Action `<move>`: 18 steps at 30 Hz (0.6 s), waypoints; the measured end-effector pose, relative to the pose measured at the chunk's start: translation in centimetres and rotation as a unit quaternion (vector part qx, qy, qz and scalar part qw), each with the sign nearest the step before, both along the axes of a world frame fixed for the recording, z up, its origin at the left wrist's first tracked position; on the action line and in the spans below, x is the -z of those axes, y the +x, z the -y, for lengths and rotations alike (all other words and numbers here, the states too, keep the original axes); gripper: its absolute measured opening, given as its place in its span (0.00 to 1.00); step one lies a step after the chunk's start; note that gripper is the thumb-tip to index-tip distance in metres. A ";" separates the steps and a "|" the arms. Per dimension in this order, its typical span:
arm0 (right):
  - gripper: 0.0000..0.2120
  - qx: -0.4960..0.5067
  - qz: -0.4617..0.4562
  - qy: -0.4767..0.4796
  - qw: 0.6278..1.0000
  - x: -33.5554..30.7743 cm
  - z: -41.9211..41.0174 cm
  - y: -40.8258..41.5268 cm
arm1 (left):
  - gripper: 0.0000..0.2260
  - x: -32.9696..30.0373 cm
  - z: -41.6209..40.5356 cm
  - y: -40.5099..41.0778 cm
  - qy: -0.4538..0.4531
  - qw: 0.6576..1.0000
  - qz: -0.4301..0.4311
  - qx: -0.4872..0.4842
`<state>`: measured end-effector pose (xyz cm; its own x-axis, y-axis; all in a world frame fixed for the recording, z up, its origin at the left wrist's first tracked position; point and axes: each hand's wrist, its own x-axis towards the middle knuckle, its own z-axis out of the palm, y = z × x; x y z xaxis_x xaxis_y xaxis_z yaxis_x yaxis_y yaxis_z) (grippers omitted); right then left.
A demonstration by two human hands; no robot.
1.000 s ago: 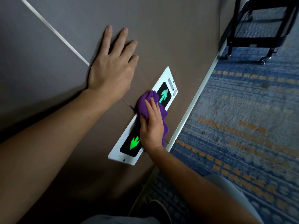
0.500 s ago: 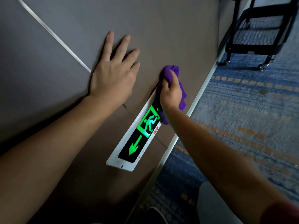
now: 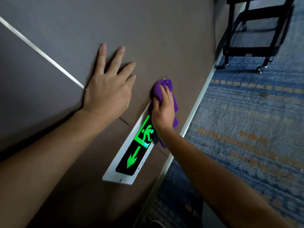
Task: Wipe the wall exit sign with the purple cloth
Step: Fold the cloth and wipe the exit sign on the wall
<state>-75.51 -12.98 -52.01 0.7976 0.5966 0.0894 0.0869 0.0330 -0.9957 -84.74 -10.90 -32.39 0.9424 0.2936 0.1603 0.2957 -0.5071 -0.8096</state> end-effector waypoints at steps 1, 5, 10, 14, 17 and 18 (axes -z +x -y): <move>0.25 0.003 0.003 -0.007 1.000 -0.3 -0.4 0.9 | 0.20 0.0 -0.1 0.0 0.002 1.000 0.001 -0.003; 0.23 0.022 0.000 -0.022 1.000 -1.1 -2.1 4.0 | 0.21 -0.3 0.0 0.3 -0.001 1.000 -0.006 -0.008; 0.22 0.070 0.016 -0.019 0.997 -1.0 -2.3 2.0 | 0.20 -0.3 0.4 0.1 -0.010 1.000 0.002 -0.019; 0.21 0.088 0.003 -0.006 0.996 -0.6 -1.3 -1.5 | 0.23 -0.4 0.3 0.1 -0.018 1.000 -0.012 -0.001; 0.22 0.077 -0.012 0.007 0.997 -0.4 0.0 -4.6 | 0.27 -0.3 0.3 -0.9 -0.020 0.999 -0.039 0.010; 0.22 0.075 -0.014 0.009 0.997 -0.5 0.5 -5.5 | 0.26 0.0 0.5 -1.5 -0.014 0.999 -0.047 0.013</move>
